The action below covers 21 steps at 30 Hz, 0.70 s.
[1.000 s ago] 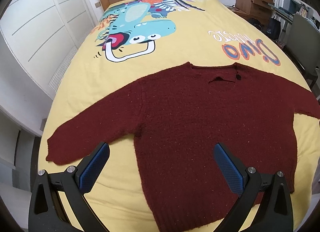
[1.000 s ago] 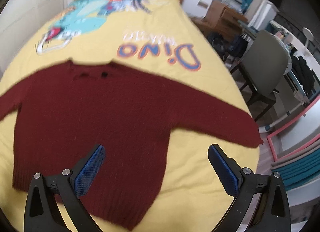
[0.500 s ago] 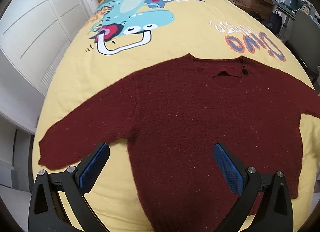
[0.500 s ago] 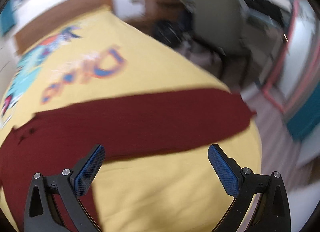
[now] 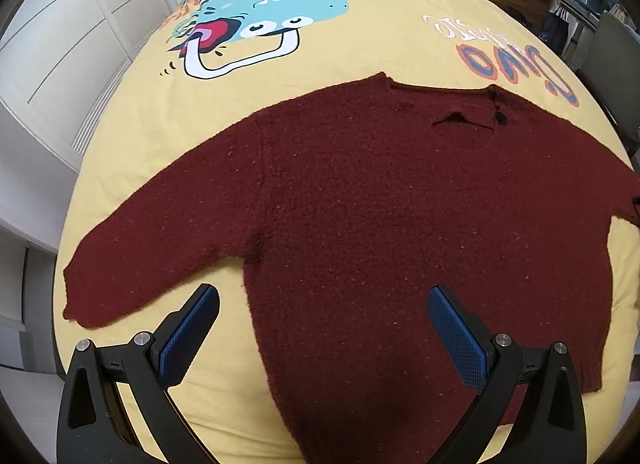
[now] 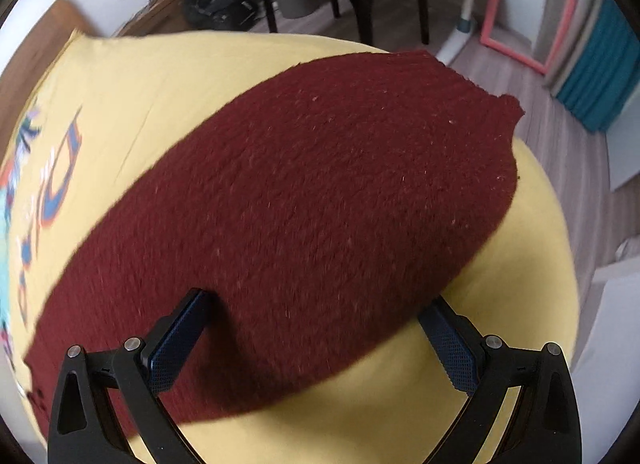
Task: Fold small clothes
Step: 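Grasp the sweater sleeve nearest the right tool with the right tool, then fold the held sleeve across the sweater body with the right tool, release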
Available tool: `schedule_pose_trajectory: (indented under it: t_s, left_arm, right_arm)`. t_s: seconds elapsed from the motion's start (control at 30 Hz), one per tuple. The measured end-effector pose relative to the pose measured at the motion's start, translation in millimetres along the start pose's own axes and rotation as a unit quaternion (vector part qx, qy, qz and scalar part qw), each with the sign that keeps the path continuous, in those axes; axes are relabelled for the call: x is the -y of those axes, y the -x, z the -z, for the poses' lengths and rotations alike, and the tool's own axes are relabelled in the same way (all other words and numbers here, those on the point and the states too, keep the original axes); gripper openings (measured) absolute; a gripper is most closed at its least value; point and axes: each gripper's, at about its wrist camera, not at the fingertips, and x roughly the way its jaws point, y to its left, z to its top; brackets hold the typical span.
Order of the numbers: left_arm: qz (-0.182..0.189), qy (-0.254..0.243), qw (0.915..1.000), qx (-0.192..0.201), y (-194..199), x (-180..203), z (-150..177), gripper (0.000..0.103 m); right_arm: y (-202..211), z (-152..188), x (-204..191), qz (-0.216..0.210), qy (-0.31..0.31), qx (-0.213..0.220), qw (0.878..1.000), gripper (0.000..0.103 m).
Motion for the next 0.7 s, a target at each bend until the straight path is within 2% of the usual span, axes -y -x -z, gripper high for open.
schedule_pose_trajectory:
  t_s: [0.03,0.1,0.17,0.23,0.33,0.47,0.7]
  left_arm:
    - [-0.002,0.001,1.0,0.0,-1.1,-0.9,0.3,0.102]
    - [0.0,0.005,1.0,-0.003,-3.6,-2.1,0.9,0.102]
    - [0.011,0.01,0.9999,-0.008,-5.4,-1.7,1.5,0.102]
    - [0.02,0.009,0.9997,-0.011,-5.4,-0.6,1.9,0.102]
    - [0.016,0.006,0.9998,-0.006,-2.6,-1.2,0.9,0.102]
    - [0.025,0.014,0.9995,0.008,2.8,-7.3,-1.9,0.102]
    - [0.028,0.021,0.9992,0.018,3.6,-13.9,-5.9,0.102]
  right_arm:
    - [-0.8,-2.8,0.6,0.001,0.001,0.0,1.0,0.095]
    - [-0.1,-7.7,-1.5,0.01,0.008,-0.005,1.0,0.073]
    - [2.4,-13.8,-5.8,0.009,0.025,-0.009,1.0,0.031]
    - [5.0,-18.9,-11.9,-0.004,0.043,-0.023,0.999,0.017]
    - [18.2,-23.2,-22.6,-0.008,0.065,-0.017,0.998,0.014]
    - [56.6,-13.5,-47.2,-0.02,0.119,0.025,0.992,0.013]
    - [137.7,9.6,-131.5,-0.083,0.219,0.089,0.968,0.012]
